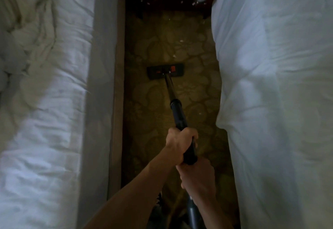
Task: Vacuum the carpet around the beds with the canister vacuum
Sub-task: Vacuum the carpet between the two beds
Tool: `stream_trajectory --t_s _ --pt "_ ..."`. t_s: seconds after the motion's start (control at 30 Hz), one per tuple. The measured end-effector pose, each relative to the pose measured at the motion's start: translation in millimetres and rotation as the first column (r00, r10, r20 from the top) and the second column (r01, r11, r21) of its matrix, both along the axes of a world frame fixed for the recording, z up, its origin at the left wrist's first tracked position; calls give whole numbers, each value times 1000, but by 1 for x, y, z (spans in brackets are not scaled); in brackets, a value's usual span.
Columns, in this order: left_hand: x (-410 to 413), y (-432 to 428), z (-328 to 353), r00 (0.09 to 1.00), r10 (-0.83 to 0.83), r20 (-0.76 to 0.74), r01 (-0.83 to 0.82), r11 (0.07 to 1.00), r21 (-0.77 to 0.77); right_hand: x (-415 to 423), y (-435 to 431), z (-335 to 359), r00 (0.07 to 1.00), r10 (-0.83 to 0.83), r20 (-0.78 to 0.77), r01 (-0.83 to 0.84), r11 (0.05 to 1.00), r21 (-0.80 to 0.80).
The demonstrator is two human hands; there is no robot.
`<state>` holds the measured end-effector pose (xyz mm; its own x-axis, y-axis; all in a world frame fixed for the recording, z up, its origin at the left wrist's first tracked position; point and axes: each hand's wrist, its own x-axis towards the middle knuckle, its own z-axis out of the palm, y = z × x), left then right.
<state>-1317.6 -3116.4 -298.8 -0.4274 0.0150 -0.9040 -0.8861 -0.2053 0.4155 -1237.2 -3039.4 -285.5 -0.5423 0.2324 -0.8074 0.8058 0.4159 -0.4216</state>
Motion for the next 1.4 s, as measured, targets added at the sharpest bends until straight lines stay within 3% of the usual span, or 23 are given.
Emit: stream_trajectory --t_s 0.47,0.8,1.17,1.4 --pt "-118 43 0 999 11 -31 -13 998 -64 -124 42 0 993 103 -54 -102 994 29" --pt "-167 59 -2 1000 -4 -24 2 998 -67 -169 56 -6 996 84 -38 -83 996 27" --pt "-257 30 -16 997 -72 -6 71 995 -74 -249 18 -21 996 -74 -51 74 997 -1" --pt "-298 4 -23 994 -106 -30 104 992 -67 -290 -9 -19 995 -75 -70 74 997 -29"
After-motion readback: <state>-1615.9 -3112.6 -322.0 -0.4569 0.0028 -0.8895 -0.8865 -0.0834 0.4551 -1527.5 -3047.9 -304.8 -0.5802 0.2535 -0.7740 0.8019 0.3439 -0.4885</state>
